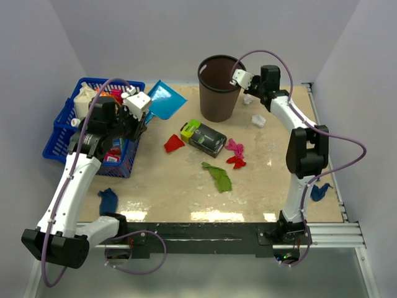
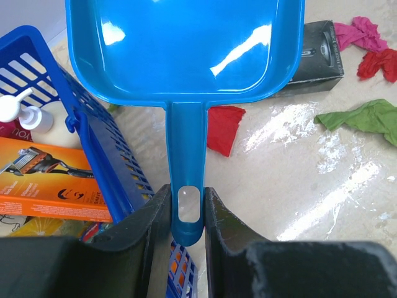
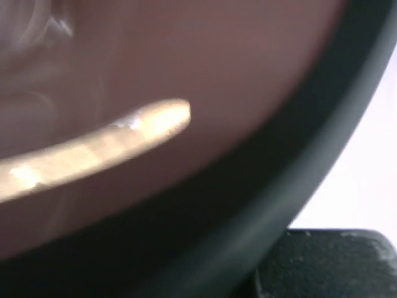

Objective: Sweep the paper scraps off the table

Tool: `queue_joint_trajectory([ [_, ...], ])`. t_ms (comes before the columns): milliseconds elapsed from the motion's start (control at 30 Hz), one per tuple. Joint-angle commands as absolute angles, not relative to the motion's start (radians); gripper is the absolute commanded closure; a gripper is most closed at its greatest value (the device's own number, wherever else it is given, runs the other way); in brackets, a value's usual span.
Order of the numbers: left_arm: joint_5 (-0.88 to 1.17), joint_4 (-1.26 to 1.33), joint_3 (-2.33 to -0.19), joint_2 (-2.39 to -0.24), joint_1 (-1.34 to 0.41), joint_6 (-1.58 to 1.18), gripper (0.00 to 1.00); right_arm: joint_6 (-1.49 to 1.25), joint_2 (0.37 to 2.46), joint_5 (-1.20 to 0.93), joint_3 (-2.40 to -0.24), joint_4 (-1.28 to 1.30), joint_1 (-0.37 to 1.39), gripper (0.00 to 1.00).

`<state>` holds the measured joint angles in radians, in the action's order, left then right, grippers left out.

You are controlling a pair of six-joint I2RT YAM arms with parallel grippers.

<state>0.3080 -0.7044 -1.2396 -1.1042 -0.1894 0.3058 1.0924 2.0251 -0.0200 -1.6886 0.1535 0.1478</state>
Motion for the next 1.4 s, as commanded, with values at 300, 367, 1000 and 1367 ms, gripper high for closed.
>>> queue_joint_trajectory([
  [300,0.368,-0.653,-1.232,-1.095,-0.176,0.275,1.00,1.114,1.795,-0.238,-1.625,0.190,0.143,1.00],
  [367,0.368,-0.653,-1.230,-1.089,-0.172,0.275,1.00,1.120,1.789,-0.219,-1.605,0.199,0.134,1.00],
  [1000,0.357,-0.664,-1.209,-1.086,-0.161,0.288,1.00,1.655,1.907,-0.255,-1.485,0.147,0.057,1.00],
  [1367,0.345,-0.690,-1.261,-1.121,-0.140,0.314,1.00,1.724,2.085,-0.252,-1.605,0.173,0.064,1.00],
])
